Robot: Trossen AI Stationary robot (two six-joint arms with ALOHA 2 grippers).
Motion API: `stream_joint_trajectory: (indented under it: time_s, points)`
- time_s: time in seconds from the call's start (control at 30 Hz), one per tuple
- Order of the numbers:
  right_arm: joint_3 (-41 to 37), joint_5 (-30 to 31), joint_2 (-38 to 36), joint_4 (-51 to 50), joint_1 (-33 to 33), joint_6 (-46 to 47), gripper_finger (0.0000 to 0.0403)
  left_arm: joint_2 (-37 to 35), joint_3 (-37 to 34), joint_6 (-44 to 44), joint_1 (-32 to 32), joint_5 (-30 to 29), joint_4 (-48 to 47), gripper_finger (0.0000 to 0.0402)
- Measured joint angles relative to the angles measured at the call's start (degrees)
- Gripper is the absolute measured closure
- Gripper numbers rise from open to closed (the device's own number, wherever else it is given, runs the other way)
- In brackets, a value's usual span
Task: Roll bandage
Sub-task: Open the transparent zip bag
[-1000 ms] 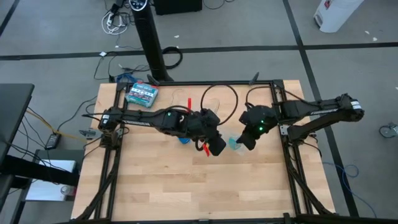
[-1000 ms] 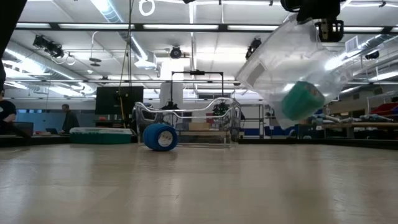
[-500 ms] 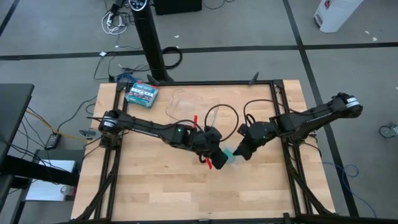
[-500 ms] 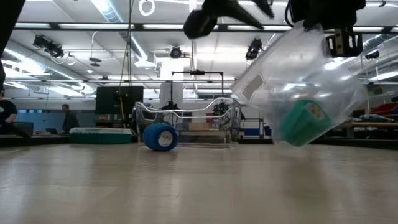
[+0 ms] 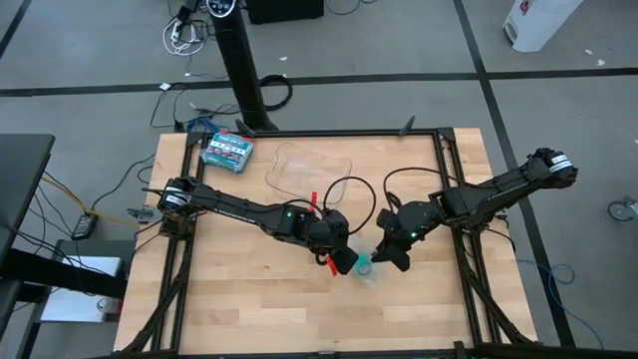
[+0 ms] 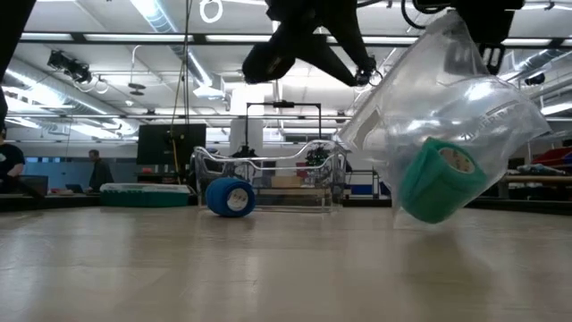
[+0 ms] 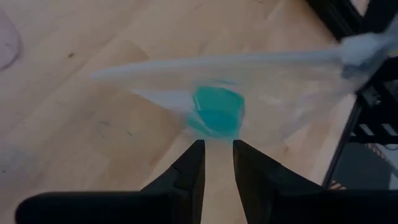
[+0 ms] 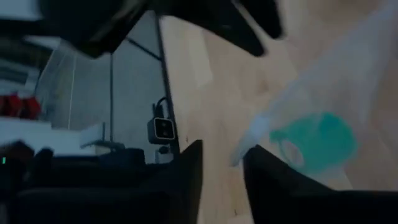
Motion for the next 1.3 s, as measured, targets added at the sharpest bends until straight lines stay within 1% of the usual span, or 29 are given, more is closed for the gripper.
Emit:
stream_joint_trajectory:
  time_s: [0.1,0.17,0.27,0.33,0.53,0.6,0.67,0.73,0.9,1.03,1.1,1.2,1.3]
  points:
    - [0.02,-1.73,1.66,1.20,0.00,-4.09,0.0255,0.00,-1.43,-0.03,0.00,-0.04,2.87,0.0312]
    - [0.02,-3.39,3.02,1.08,-0.05,-6.37,0.0235,0.00,-1.90,-0.03,-0.01,1.01,2.92,0.0312]
    - [0.02,-4.91,5.23,2.26,-0.13,-9.97,0.0215,0.00,-2.42,-0.03,-0.15,0.91,3.01,0.0312]
    - [0.02,-5.76,6.63,3.99,-0.15,-12.46,0.0210,0.00,-2.49,0.15,-0.15,0.10,2.72,0.0312]
    - [0.07,-6.05,9.23,8.86,-0.54,-16.44,0.0215,-0.02,-2.49,2.38,0.04,-0.98,4.00,0.0312]
    - [0.22,-6.44,10.12,9.66,-1.19,-17.26,0.0217,0.00,-2.49,3.62,0.07,-2.15,5.31,0.0312]
    - [1.10,-7.25,10.96,10.10,-1.57,-18.17,0.0218,-0.02,-2.49,4.61,0.18,-3.55,5.88,0.0312]
    - [1.99,-8.13,11.05,10.18,-1.64,-18.82,0.0218,-0.02,-2.49,4.86,0.55,-3.67,5.86,0.0312]
    - [3.88,-8.08,11.88,9.55,-1.65,-20.09,0.0219,-0.02,-2.49,7.54,1.33,-3.89,7.68,0.0312]
    - [3.85,-8.09,12.96,9.04,-1.90,-20.19,0.0223,-0.02,-2.49,9.22,1.85,-4.08,8.81,0.0312]
    - [3.87,-8.13,12.58,9.24,-1.92,-19.78,0.0226,-0.02,-2.49,9.24,1.95,-3.64,8.65,0.0312]
    - [3.87,-7.98,10.40,6.42,-1.95,-18.16,0.0231,-0.48,-2.49,9.22,1.99,-1.95,7.25,0.0312]
    - [3.87,-5.84,7.41,1.69,-1.90,-19.23,0.0236,-1.31,-2.47,8.96,1.95,0.09,5.11,0.0312]
